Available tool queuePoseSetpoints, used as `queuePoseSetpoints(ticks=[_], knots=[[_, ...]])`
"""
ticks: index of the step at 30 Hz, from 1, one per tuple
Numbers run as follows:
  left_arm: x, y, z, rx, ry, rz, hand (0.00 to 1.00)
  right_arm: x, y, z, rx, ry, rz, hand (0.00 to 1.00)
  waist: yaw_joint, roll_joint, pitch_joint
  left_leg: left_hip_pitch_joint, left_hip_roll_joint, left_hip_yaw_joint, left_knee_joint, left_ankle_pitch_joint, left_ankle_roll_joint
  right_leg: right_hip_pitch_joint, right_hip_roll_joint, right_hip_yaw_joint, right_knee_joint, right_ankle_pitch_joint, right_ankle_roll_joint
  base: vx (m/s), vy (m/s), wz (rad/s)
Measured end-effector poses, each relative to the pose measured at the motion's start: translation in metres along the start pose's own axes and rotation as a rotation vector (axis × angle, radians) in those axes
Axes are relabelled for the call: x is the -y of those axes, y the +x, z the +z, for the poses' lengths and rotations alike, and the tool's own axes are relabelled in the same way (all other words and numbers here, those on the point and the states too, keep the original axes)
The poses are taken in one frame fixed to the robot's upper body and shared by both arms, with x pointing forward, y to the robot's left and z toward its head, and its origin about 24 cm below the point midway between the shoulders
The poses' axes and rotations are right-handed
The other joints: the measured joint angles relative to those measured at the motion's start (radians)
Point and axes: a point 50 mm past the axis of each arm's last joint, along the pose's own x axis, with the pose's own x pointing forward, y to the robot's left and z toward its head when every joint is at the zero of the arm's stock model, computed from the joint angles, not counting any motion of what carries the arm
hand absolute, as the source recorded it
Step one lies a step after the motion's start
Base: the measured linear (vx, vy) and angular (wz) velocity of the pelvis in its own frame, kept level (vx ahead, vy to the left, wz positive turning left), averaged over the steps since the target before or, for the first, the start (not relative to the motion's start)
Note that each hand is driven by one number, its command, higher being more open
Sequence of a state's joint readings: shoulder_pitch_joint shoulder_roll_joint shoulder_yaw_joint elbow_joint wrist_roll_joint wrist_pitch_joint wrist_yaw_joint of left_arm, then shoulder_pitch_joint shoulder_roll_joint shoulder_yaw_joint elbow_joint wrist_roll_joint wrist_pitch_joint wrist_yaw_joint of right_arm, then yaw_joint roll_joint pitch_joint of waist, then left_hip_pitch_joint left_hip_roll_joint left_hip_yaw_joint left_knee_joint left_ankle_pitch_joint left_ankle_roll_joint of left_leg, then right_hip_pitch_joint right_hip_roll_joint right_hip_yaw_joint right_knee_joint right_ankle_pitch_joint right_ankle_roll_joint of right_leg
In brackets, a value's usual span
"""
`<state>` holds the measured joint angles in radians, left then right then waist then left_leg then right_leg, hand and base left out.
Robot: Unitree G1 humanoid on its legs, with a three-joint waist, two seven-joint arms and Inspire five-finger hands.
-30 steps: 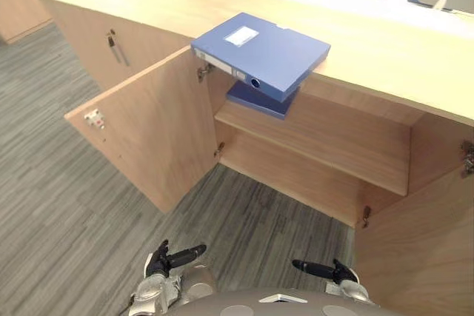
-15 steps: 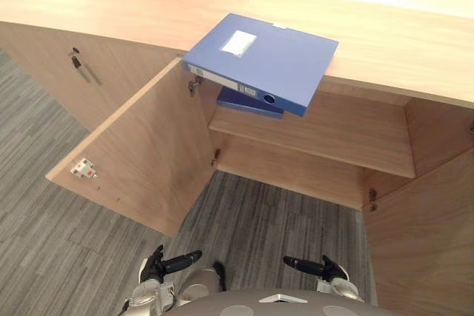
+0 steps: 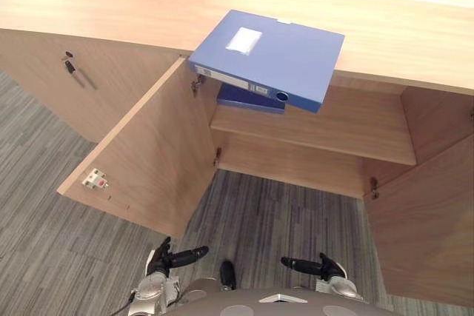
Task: Walk over to the cabinet, pick up the folder, carry it to the office cabinet, place the folder inside the office cabinet, then close the office cabinet door
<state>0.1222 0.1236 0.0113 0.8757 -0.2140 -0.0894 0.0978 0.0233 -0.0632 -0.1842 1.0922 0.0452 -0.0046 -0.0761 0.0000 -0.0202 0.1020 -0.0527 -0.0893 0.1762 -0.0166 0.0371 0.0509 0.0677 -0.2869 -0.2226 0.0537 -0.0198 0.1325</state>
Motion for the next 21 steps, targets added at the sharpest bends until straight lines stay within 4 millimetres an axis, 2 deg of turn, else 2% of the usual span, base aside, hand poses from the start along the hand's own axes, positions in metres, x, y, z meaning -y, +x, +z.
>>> queuePoseSetpoints(ticks=[2,4,6,7,9,10,11,14,16,18,21], knots=[[0.009,-0.002,0.016,0.067,-0.128,-0.037,1.0,0.0,0.0,0.001,0.008,0.0,0.0,1.0,0.0,-0.002,0.0,0.012,-0.007,-0.001,-0.063,0.035,-0.011,-0.01,-0.001,-0.018,-0.009,-0.024,-0.007,-0.13,-0.102,-0.02],[0.021,-0.006,0.039,0.158,-0.328,-0.102,1.0,-0.001,0.0,0.002,0.009,-0.008,0.003,1.0,-0.003,-0.007,0.003,0.01,-0.011,-0.01,-0.071,0.049,-0.018,-0.015,-0.004,-0.024,-0.003,-0.053,0.011,-0.13,-0.084,0.04],[0.034,-0.016,0.053,0.227,-0.468,-0.164,1.0,0.001,-0.002,-0.002,0.007,-0.011,0.001,1.0,-0.003,-0.006,-0.01,0.01,-0.008,-0.017,-0.073,0.052,-0.022,-0.016,0.002,-0.023,-0.002,-0.06,0.013,-0.08,-0.043,0.01],[0.04,-0.02,0.059,0.252,-0.507,-0.189,1.0,0.002,-0.002,-0.002,0.009,-0.016,0.0,1.0,-0.003,-0.006,-0.015,0.01,-0.007,-0.02,-0.073,0.052,-0.022,-0.016,0.004,-0.023,-0.002,-0.061,0.012,-0.05,-0.034,-0.02],[0.055,-0.039,0.086,0.364,-0.587,-0.295,1.0,0.003,-0.003,-0.005,-0.001,-0.045,0.0,1.0,-0.004,-0.008,-0.028,0.009,-0.003,-0.026,-0.073,0.053,-0.023,-0.016,0.01,-0.023,-0.004,-0.063,0.009,-0.02,-0.034,0.0],[0.056,-0.041,0.09,0.378,-0.591,-0.305,1.0,0.003,-0.003,-0.005,-0.002,-0.047,0.001,1.0,-0.004,-0.008,-0.029,0.009,-0.003,-0.026,-0.073,0.052,-0.023,-0.016,0.01,-0.023,-0.003,-0.063,0.008,0.0,0.0,0.0],[0.059,-0.049,0.104,0.44,-0.608,-0.336,1.0,0.004,-0.003,-0.005,-0.003,-0.06,0.0,1.0,-0.004,-0.009,-0.032,0.008,-0.003,-0.027,-0.073,0.052,-0.023,-0.016,0.01,-0.024,-0.004,-0.065,0.005,0.04,-0.014,0.01],[0.055,-0.074,0.143,0.652,-0.539,-0.334,1.0,0.002,-0.003,-0.007,-0.006,-0.084,0.004,1.0,-0.003,-0.016,-0.037,0.007,-0.005,-0.028,-0.069,0.051,-0.018,-0.015,0.01,-0.024,-0.007,-0.066,-0.001,0.07,-0.014,0.0],[0.047,-0.089,0.163,0.797,-0.431,-0.232,1.0,0.0,-0.004,-0.009,-0.01,-0.088,0.009,1.0,-0.004,-0.023,-0.048,0.007,-0.003,-0.027,-0.067,0.054,-0.015,-0.013,0.01,-0.018,-0.007,-0.055,0.008,0.11,-0.026,-0.01],[0.039,-0.108,0.183,0.965,-0.321,-0.026,1.0,-0.001,-0.005,-0.015,-0.02,-0.081,-0.001,1.0,-0.003,-0.034,-0.073,0.008,0.001,-0.046,-0.067,0.054,-0.015,-0.008,0.011,-0.015,-0.008,-0.051,0.008,0.11,-0.055,0.07],[0.031,-0.125,0.198,1.109,-0.218,0.217,1.0,0.0,-0.007,-0.019,-0.021,-0.074,-0.025,1.0,0.0,-0.04,-0.085,0.025,0.012,-0.058,-0.067,0.05,-0.017,0.009,0.022,-0.012,-0.005,-0.037,-0.001,0.03,-0.029,0.05]])
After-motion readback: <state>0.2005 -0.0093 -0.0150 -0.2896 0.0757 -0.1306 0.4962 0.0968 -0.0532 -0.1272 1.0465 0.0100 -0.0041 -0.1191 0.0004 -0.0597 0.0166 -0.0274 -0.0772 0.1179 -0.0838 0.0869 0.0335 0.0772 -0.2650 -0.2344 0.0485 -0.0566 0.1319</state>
